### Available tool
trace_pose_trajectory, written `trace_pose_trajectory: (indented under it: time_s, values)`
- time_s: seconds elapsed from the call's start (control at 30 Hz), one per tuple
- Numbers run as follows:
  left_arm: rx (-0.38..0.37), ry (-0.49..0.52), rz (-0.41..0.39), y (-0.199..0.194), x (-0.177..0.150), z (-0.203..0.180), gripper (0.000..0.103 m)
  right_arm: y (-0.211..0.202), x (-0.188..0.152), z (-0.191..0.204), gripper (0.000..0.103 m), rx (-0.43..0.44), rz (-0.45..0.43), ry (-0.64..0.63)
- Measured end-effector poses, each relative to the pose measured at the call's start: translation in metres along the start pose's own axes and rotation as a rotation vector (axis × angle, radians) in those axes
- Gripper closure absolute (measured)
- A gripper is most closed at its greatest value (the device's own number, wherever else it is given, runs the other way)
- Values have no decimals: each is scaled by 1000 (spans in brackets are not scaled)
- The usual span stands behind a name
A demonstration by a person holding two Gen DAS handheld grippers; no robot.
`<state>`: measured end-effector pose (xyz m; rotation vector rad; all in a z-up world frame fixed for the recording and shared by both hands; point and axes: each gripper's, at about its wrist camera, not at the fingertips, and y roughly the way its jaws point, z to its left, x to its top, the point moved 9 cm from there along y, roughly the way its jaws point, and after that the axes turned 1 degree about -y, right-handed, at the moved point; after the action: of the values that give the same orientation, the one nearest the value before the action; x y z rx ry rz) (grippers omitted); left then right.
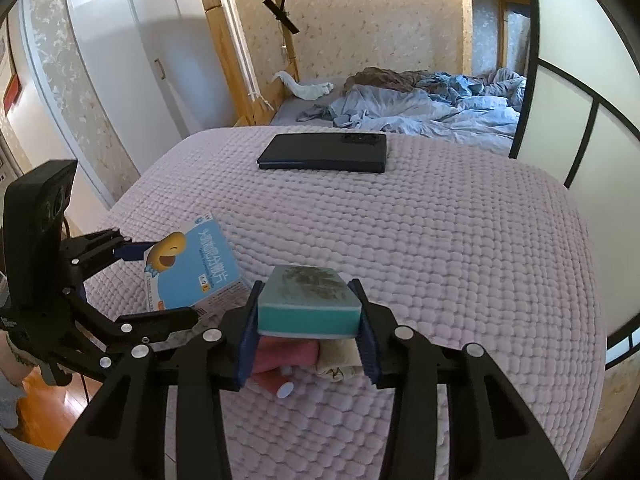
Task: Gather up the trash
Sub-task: 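Grasp the blue cartoon medicine box with the left gripper while the right grasps the teal box, then carry the blue box in the left gripper while the right carries the teal box over the bin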
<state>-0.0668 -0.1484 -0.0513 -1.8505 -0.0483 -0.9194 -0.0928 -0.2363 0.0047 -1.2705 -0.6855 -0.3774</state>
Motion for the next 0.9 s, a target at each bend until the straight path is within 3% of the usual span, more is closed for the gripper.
trace_pose_trajectory:
  time_s: [0.4,0.9]
  values:
    - [18,-33,0,-19,-11,-4,9,-31,-5,16,62,-9,-51,20]
    - [27,-36,-4,-43,-31,-14,9,-63,-35,41,62,4,-63,70]
